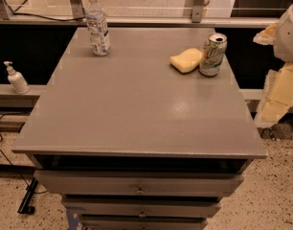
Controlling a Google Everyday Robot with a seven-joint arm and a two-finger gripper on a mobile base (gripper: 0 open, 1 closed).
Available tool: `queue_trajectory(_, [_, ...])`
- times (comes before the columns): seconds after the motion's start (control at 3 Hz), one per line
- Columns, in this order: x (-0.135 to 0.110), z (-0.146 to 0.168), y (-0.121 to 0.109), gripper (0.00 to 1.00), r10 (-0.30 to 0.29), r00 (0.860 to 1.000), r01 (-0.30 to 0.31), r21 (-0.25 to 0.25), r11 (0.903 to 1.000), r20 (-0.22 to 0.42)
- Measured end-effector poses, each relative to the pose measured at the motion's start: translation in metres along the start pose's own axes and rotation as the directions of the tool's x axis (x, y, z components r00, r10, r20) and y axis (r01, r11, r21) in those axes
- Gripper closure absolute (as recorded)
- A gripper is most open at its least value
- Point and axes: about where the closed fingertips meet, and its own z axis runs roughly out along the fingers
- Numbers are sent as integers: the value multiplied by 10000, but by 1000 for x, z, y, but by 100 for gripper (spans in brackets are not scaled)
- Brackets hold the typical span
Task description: Knock 7up can over
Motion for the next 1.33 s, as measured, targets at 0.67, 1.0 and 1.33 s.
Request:
queue_trajectory(0.67, [19, 21, -61, 0, 442, 9808, -749, 1580, 9846, 1897])
queue_trajectory(1.0, [44, 41, -103, 0, 830, 9639, -1363, 2008, 9701, 2530])
queue_trajectory(1.33, [59, 69, -134, 0, 1467, 9333, -2072, 1578, 9655, 3277])
